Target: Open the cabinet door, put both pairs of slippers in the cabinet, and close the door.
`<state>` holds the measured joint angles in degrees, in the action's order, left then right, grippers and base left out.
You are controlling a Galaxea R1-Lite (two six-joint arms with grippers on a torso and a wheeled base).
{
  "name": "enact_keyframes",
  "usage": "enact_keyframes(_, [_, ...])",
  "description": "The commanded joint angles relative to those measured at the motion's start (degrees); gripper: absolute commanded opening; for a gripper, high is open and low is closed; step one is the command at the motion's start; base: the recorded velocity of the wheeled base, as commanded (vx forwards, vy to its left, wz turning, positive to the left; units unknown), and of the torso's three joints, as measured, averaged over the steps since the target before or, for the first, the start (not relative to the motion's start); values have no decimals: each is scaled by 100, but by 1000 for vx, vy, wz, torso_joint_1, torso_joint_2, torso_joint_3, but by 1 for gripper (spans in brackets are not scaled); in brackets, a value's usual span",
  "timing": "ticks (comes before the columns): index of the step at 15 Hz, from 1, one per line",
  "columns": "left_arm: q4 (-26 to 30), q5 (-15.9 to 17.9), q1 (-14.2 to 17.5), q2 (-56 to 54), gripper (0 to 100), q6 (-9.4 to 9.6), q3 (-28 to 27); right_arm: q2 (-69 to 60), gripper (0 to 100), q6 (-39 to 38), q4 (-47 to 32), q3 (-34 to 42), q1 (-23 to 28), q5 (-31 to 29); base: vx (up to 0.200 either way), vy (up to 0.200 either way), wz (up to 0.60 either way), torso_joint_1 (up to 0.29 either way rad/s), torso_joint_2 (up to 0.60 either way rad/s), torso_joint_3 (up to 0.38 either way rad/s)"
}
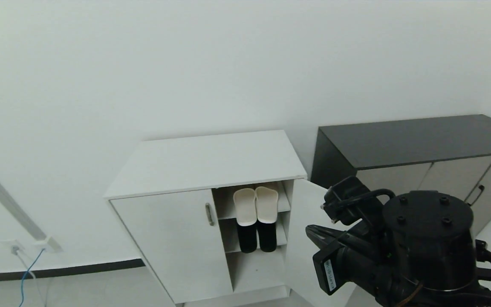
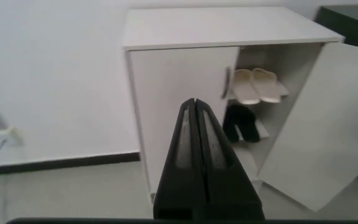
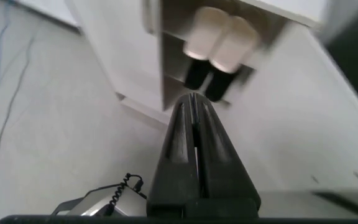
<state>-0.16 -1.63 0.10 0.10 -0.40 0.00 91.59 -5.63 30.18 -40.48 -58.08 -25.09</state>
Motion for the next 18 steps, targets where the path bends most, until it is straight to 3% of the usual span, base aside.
enact_keyframes(1, [-2, -4, -1, -1, 0, -4, 0, 8, 0, 1, 5, 6, -2, 4, 0, 0, 0, 0, 0, 0])
enact_keyframes(8, [-2, -4, -1, -1, 0, -4, 0, 8, 0, 1, 5, -3, -2, 4, 0, 0, 0, 0, 0, 0])
enact_keyframes(16, [-2, -4, -1, -1, 0, -4, 0, 17, 0, 80, 5, 6, 103, 4, -200, 0, 0, 4, 1, 2])
enact_keyframes(18, [-2, -4, -1, -1, 0, -4, 0, 17, 0, 80, 5, -3, 147, 4, 0, 0, 0, 0, 0, 0])
